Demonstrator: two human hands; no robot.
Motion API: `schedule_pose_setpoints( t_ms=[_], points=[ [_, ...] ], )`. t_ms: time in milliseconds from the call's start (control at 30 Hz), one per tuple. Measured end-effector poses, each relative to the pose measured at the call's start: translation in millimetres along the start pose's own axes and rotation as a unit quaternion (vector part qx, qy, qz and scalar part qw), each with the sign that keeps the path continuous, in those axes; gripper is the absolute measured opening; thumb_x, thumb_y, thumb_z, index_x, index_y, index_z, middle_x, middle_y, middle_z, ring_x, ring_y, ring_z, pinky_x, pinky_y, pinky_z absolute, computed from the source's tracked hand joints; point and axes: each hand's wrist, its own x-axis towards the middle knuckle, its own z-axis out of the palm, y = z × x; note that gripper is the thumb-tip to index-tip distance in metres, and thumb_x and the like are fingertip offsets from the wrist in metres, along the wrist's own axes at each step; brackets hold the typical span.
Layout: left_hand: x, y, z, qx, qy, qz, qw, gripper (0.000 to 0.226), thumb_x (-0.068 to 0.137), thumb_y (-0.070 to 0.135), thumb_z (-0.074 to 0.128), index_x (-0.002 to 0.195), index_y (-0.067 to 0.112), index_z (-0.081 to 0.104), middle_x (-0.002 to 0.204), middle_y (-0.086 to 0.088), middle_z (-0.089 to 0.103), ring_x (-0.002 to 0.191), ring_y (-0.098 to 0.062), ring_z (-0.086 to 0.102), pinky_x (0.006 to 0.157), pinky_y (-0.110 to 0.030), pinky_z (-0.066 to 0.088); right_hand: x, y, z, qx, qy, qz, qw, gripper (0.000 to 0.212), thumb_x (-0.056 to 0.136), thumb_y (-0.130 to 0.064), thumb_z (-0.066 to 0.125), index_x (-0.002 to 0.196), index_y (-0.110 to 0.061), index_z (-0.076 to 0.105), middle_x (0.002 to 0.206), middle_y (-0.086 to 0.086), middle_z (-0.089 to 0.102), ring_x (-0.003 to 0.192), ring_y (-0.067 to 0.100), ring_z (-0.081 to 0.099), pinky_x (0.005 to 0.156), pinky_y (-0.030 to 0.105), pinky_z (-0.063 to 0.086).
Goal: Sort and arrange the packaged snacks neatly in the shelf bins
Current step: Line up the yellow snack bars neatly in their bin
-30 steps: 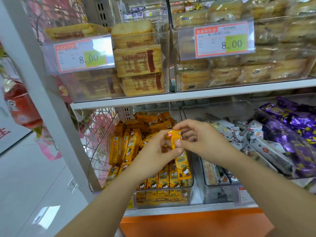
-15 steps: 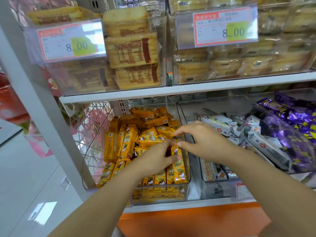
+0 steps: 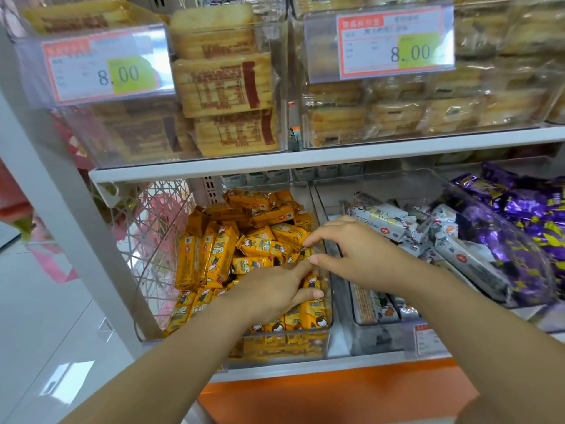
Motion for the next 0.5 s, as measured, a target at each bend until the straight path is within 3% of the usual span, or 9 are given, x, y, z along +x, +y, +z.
schedule_pose_setpoints(
  t_ms=[67,133,233,333,433,500],
  points=[
    [1,2,1,0.068,0.009,0.006,0.998,0.057,0.097,0.053,0.024,0.145,0.024,0.022,0.136,-0.004,0.047,0.107,-0.026,0.055,0.074,-0.036,0.047,0,0,1,-0.005,-0.002,0.0,1.0,0.029,0.093,-0.033,0.054,0.121,-0.028,0.059,0.118,-0.014,0.057,0.112,0.001,0.035,0.092,0.021,0.031],
    [-1,2,1,0.092,0.013,0.003,0.996,0.055,0.097,0.053,0.023,0.144,0.026,0.024,0.136,-0.004,0.047,0.107,-0.027,0.055,0.072,-0.037,0.047,0,0,1,-0.007,-0.002,0.001,1.0,0.029,0.093,-0.033,0.054,0.121,-0.028,0.059,0.119,-0.013,0.057,0.115,0.004,0.037,0.094,0.022,0.031],
    [-10,-2,-1,-0.044,-0.027,-0.015,0.999,0.051,0.097,0.052,0.032,0.143,0.031,0.028,0.129,-0.005,0.054,0.106,-0.024,0.056,0.079,-0.035,0.047,-2,-1,2,-0.009,-0.002,0.003,1.0,0.028,0.093,-0.034,0.054,0.12,-0.028,0.06,0.119,-0.013,0.057,0.118,0.008,0.039,0.098,0.026,0.033],
    [-26,0,-11,-0.177,-0.092,-0.018,0.98,0.06,0.095,0.046,0.047,0.149,0.035,0.022,0.128,-0.022,0.049,0.105,-0.027,0.049,0.085,-0.034,0.04,-2,-3,2,-0.004,-0.008,0.004,1.0,0.028,0.093,-0.034,0.054,0.12,-0.028,0.06,0.12,-0.013,0.057,0.118,0.007,0.039,0.099,0.026,0.033],
    [-31,-8,-16,-0.218,-0.106,-0.022,0.97,0.069,0.091,0.04,0.057,0.149,0.037,0.019,0.134,-0.014,0.044,0.111,-0.021,0.038,0.081,-0.028,0.04,-2,-5,0,-0.006,-0.005,0.006,1.0,0.027,0.093,-0.034,0.054,0.119,-0.03,0.06,0.12,-0.014,0.057,0.121,0.007,0.038,0.1,0.026,0.031],
    [-28,-17,-13,-0.239,-0.09,-0.024,0.967,0.071,0.087,0.039,0.064,0.147,0.036,0.025,0.143,-0.004,0.044,0.113,-0.005,0.045,0.073,-0.012,0.044,-4,-10,-1,-0.037,0.003,0.005,0.999,0.024,0.093,-0.035,0.053,0.115,-0.034,0.063,0.118,-0.016,0.057,0.127,0.008,0.032,0.108,0.032,0.023]
  ],
)
